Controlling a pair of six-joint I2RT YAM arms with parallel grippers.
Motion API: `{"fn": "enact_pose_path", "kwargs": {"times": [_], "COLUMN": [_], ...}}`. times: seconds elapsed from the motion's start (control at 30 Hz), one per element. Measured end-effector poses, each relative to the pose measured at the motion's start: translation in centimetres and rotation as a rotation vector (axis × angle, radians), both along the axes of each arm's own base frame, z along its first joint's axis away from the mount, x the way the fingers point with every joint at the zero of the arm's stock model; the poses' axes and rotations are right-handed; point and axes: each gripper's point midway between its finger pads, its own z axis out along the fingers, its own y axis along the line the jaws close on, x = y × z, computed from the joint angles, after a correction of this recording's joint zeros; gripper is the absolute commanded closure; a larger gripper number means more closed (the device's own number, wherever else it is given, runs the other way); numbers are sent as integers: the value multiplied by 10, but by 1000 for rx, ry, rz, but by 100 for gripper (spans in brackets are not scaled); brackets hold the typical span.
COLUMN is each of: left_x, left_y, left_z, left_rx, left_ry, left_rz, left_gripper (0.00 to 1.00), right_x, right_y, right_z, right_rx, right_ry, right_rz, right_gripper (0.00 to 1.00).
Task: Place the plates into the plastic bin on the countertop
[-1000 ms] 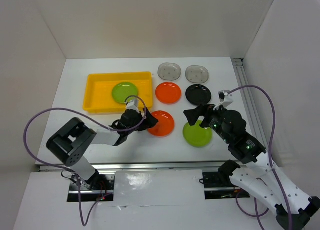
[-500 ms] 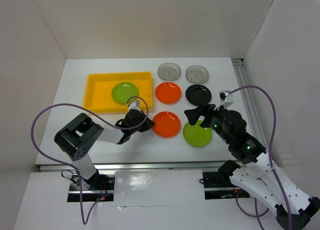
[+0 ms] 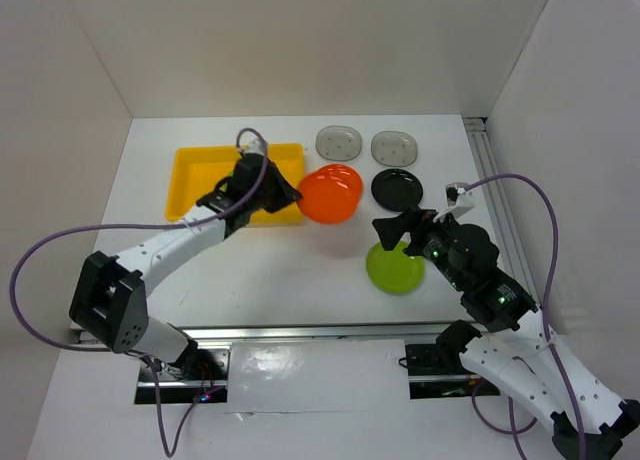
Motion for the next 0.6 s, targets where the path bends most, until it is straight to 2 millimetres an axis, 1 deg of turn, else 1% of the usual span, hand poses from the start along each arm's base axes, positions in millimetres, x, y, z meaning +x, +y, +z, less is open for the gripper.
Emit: {"fn": "enact_pose_path", "kwargs": {"times": [0.07, 0.1, 0.17, 0.2, 0.23, 0.27, 0.3, 0.37, 0.43, 0.53, 0.6], "left_x": [27, 43, 66, 78, 87, 96, 104, 116, 127, 137, 138], "left_y": [27, 49, 88, 111, 129, 150, 169, 197, 213, 221, 225], "left_z": [26, 37, 47, 47, 46, 42, 36, 20, 3, -17, -29], "left_rx": [-11, -10, -8, -5, -2, 5, 14, 32, 50, 81, 93], "left_ry": [-28, -40, -43, -40, -35, -26, -16, 18, 52, 90, 116], "left_rz": [85, 150, 263, 324, 372, 422, 467, 530, 562, 566, 572], "left_gripper": [100, 100, 100, 100, 100, 100, 100, 100, 100, 100, 100], "right_x": [0, 1, 1, 2, 2, 2, 2, 3, 3, 3, 3], "right_y": [0, 0, 1, 1, 2, 3, 3, 3, 3, 3, 3], "right_z": [0, -1, -2, -2, -3, -4, -4, -5, -4, -4, -4], "right_rx": [2, 3, 2, 1, 0, -2, -3, -5, -3, -2, -2], "right_ry": [3, 5, 9, 10, 14, 16, 18, 19, 17, 15, 15], "right_rz": [-2, -2, -2, -1, 1, 2, 2, 2, 2, 3, 4], "right_gripper": [0, 0, 0, 0, 0, 0, 0, 0, 0, 0, 0]}}
